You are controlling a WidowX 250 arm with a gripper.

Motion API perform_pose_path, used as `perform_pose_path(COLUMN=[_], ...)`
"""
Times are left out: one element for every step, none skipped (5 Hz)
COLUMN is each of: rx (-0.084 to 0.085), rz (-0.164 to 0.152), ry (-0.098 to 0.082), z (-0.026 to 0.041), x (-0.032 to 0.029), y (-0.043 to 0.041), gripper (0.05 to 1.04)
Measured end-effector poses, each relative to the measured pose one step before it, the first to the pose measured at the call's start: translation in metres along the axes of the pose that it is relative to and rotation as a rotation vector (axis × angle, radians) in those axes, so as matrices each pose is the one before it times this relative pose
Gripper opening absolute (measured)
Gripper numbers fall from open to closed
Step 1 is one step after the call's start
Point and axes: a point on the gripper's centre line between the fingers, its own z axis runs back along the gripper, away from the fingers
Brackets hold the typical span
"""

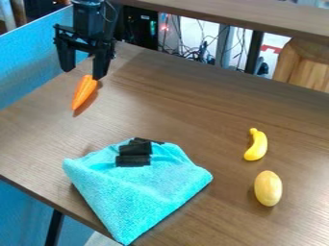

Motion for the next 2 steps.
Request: perform_pose_path(rx=[-0.0049, 0.0652], rz=[-0.0019, 0.0099], ry=[0.0531, 0.0302], z=[-0.01935, -0.01764], x=[-0.00024, 0.01012], y=[-0.00238, 0.00881], gripper=[1.003, 1.003])
